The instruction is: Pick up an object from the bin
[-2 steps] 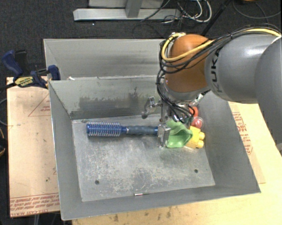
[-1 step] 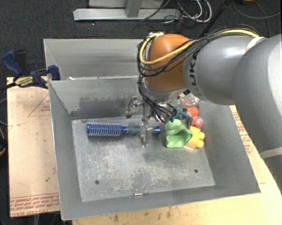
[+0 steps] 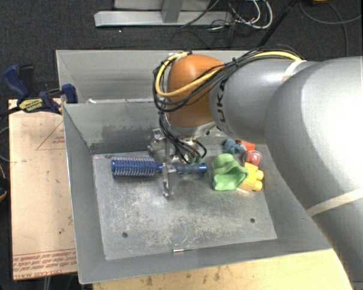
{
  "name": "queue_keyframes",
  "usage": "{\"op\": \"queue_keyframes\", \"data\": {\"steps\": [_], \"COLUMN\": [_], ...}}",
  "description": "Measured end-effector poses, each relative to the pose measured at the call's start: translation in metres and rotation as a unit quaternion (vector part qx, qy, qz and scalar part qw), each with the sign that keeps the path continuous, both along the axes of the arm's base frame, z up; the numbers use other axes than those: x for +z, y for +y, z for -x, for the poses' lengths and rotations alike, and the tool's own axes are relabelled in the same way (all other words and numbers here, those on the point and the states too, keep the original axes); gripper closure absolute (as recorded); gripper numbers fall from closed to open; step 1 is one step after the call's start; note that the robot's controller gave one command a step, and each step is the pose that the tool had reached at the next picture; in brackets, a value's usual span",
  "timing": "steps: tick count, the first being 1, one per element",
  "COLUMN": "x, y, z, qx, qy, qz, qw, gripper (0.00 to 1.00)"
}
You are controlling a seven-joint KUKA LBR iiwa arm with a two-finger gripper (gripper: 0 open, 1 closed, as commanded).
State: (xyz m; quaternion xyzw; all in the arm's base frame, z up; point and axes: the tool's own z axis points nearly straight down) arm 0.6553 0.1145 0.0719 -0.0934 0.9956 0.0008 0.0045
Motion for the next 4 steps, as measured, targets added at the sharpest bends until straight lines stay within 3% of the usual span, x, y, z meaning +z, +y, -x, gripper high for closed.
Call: {"op": "queue_keyframes", "data": {"steps": [1, 2, 3, 4], "x": [0.004, 0.005, 0.007, 0.106], "y": [0.001, 0.001, 0.001, 0.002], "z": [-0.003, -0.004, -0.006, -0.007], "qx": [0.000, 0.000, 0.000, 0.001], "qy": [-0.0003, -0.0028, 0.0012, -0.0004], "qz": [0.000, -0.001, 0.000, 0.000], "qw": [1.0000, 1.0000, 1.0000, 1.0000], "gripper": [0.00, 1.00, 1.00, 1.00]}}
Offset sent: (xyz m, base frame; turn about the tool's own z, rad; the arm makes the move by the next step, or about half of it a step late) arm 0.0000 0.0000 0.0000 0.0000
